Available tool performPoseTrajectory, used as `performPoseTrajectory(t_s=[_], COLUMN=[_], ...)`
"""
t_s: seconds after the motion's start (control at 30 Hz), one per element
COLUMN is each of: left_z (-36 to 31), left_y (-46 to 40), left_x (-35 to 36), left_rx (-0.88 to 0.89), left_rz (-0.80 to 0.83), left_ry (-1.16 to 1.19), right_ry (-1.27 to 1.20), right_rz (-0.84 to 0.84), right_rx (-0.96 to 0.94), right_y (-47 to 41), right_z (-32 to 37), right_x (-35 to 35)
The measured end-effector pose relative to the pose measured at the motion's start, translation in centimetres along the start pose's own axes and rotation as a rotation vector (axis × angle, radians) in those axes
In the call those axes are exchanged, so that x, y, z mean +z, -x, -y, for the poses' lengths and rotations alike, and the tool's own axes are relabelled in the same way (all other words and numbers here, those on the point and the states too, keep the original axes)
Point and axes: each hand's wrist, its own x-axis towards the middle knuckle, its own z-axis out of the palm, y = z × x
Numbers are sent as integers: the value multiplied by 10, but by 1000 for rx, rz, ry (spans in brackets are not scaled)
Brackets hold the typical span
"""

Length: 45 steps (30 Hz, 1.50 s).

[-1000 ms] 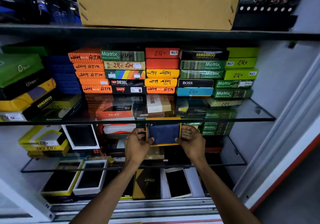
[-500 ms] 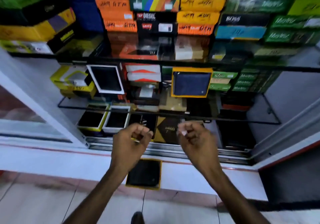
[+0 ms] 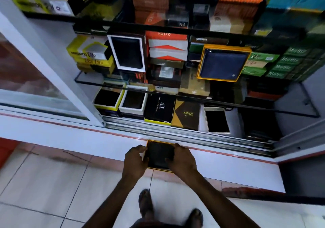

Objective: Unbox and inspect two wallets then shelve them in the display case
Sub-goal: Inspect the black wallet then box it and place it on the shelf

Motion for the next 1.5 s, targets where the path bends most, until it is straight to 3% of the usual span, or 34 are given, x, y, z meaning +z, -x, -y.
performPoseTrajectory(t_s=[0.17,0.4,0.73,0.9,1.03,1.1,1.2,1.3,1.5], left_z=[4,3,3,-5,-24,-39,-57,-73,-103], left_y=[-1,-3,-7,-10,-14,-16,-22,-23,-17], left_x=[2,0,-4,-9,-26,-41,-66,-79,-80], left_rx=[-30,-51,-72,-85,-175,-377,-592,-561,-380], left_rz=[-17,11,57,39,10,116,449,666,656], left_ry=[43,82,66,72,224,436,735,859,863], right_ry=[-291,-759,-779,-917,-1030,-1090,-1104,-1094,-962], right_rz=[79,-16,-87,-10,72,141,210,241,281], right_rx=[115,351,362,371,317,272,191,137,-19], right_y=[-2,-20,-21,-17,-8,1,9,13,27], right_z=[11,8,5,9,8,6,2,-4,-4], right_x=[20,15,5,-8,-38,-62,-97,-124,-158])
